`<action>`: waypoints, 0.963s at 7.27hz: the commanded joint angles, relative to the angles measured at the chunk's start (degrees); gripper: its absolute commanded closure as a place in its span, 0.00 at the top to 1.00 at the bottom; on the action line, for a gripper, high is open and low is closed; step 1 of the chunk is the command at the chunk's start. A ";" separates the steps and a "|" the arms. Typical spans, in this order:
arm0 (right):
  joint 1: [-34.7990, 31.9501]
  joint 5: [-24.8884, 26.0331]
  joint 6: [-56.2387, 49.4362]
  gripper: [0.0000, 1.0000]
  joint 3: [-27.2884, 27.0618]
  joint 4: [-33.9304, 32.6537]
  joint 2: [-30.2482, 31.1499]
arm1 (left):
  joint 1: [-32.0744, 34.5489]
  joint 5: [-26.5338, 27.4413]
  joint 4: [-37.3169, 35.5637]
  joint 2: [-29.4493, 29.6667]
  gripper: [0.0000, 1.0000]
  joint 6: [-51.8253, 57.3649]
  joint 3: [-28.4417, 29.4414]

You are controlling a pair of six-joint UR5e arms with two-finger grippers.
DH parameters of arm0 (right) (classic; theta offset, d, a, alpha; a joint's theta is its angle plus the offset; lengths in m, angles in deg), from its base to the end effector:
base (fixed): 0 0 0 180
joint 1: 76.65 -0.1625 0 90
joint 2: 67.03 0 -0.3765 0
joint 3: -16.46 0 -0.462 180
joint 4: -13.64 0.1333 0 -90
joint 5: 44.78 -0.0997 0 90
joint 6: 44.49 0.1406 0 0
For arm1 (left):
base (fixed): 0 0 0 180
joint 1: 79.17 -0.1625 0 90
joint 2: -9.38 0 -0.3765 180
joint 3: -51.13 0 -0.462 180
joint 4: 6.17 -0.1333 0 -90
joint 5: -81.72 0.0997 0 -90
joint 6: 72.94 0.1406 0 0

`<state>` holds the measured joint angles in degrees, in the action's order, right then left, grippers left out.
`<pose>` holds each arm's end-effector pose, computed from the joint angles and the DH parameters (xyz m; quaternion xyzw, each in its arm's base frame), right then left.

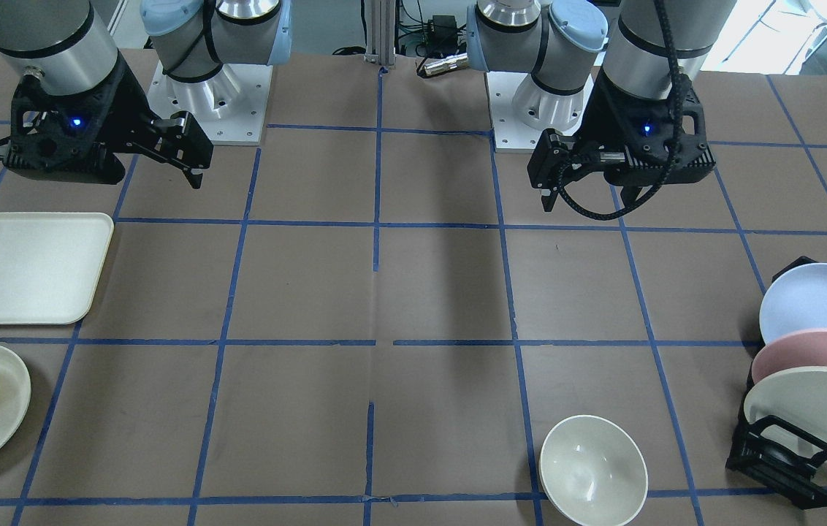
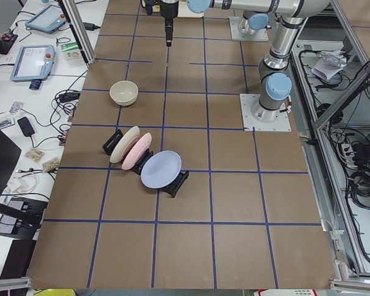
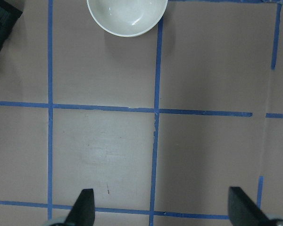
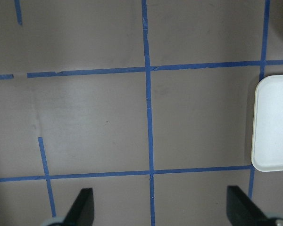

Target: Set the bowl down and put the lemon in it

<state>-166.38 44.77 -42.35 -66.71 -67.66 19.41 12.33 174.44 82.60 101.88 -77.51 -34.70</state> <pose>0.1317 -0.5712 0.4152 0.0212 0.9986 0.0474 0.0031 -0.1419 -0.5814 0.4169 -0.0274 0.9990 -0.0265 0.0224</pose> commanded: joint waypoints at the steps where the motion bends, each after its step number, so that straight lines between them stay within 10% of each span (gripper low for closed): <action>1: 0.00 -0.17 -0.03 1.00 -0.16 -1.57 0.04 | 0.00 -0.08 0.00 0.22 1.00 0.00 -0.04; 7: 1.83 -1.31 -0.56 1.00 -0.42 -3.24 -3.65 | 0.00 -0.09 0.00 0.22 1.00 0.09 -0.04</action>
<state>-165.44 43.01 -42.84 -67.09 -70.05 16.38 12.33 174.33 82.60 102.08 -77.43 -34.75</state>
